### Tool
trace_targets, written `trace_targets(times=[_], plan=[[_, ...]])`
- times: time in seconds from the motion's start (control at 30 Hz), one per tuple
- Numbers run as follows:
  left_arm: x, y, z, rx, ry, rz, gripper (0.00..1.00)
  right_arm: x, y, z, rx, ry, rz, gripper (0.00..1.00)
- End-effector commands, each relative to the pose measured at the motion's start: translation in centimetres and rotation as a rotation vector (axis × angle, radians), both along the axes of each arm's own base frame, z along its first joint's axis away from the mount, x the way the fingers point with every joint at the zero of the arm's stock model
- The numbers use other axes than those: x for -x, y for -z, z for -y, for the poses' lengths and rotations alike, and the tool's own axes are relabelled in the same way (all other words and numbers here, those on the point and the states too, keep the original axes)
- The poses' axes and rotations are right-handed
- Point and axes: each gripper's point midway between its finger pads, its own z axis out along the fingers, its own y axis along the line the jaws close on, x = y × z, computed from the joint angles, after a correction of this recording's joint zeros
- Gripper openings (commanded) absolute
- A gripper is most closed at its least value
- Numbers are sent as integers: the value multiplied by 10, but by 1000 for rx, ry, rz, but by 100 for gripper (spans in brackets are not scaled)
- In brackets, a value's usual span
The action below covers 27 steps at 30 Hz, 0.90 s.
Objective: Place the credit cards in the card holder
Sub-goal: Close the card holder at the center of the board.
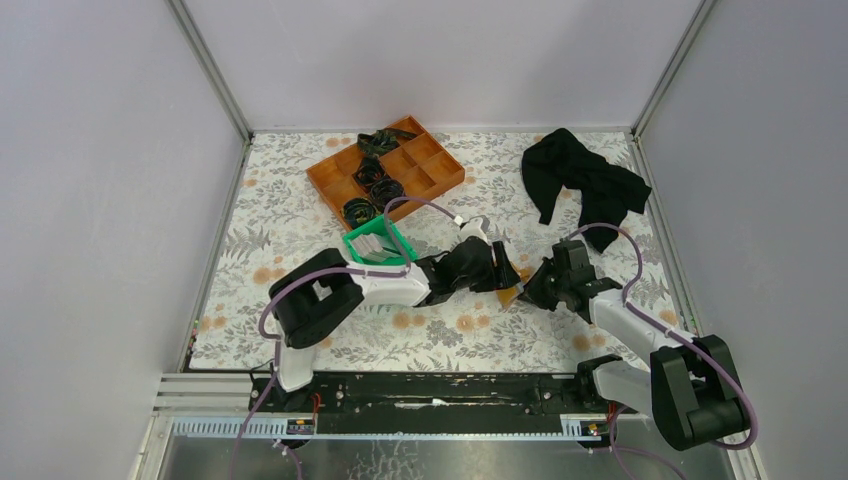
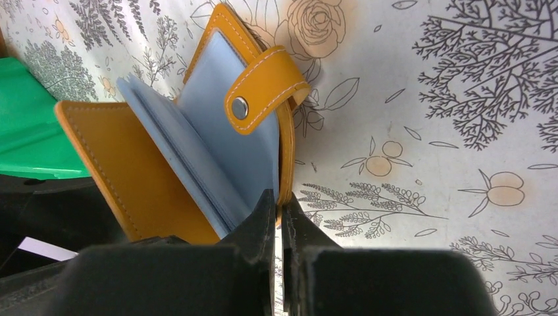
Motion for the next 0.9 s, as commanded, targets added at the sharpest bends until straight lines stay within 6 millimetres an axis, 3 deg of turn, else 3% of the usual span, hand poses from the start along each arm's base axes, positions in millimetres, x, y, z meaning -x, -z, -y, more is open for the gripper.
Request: trace_targets(times=[0.0, 0.17, 0.4, 0.6, 0.87], plan=[[-5, -12, 18, 46, 21, 28, 67, 7, -2, -10, -36, -20, -1, 0], [-6, -10, 21, 47, 18, 17, 67, 11, 1, -17, -47, -35, -10, 0], [0, 9, 18, 44, -6, -61, 67, 19, 8, -25, -51, -49, -32, 0], [1, 8, 23, 67, -26, -108, 67, 26, 18, -32, -70, -53, -64, 1], [5, 39, 8, -58, -73, -191, 66, 26, 13, -19, 11, -53, -32, 37]])
